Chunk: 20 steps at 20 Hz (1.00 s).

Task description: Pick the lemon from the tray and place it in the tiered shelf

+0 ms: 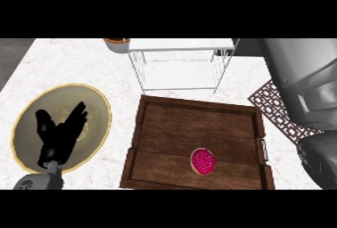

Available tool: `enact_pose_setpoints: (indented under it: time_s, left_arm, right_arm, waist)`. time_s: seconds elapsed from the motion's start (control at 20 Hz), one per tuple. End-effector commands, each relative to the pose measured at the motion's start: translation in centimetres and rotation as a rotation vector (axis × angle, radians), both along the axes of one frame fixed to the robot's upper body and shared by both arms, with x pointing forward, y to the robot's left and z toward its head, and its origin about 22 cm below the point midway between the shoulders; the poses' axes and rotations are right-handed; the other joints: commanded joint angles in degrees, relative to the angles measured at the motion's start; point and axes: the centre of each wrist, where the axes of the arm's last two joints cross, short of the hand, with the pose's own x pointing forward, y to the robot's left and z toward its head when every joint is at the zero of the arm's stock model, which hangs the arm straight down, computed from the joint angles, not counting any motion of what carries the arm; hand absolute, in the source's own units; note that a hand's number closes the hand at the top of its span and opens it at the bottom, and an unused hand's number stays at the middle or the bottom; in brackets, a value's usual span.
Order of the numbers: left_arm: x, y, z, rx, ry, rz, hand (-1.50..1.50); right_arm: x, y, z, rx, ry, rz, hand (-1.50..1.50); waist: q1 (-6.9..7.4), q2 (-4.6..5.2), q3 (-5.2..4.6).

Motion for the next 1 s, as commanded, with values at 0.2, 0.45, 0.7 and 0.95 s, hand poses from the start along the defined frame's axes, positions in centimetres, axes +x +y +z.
enact_pose_setpoints:
  time_s: [0.2, 0.45, 0.7, 0.95]
  left_arm:
    - [-0.8, 0.2, -1.3, -0.005, 0.044, 0.006, 0.00]
    - [0.1, 0.6, -1.0, -0.012, 0.036, 0.043, 0.00]
    - [-0.3, 0.3, 0.8, -0.031, 0.038, 0.024, 0.00]
    - [-1.0, 2.2, -0.7, -0.021, 0.049, 0.048, 0.00]
  right_arm:
    - [0.2, -5.2, 1.8, 0.073, -0.072, -0.240, -1.50]
    - [-0.4, -11.1, 1.7, 0.208, -0.078, -0.339, -1.50]
    - [-2.5, -15.2, 2.7, 0.220, -0.057, -0.294, -1.50]
    - [-5.6, -21.4, 1.7, 0.220, -0.083, -0.264, -1.50]
  waist:
    - [-0.94, -0.19, -0.21]
    - [-2.35, -0.50, -0.17]
    - [-2.34, -0.81, -0.14]
    - [-2.56, -0.66, -0.17]
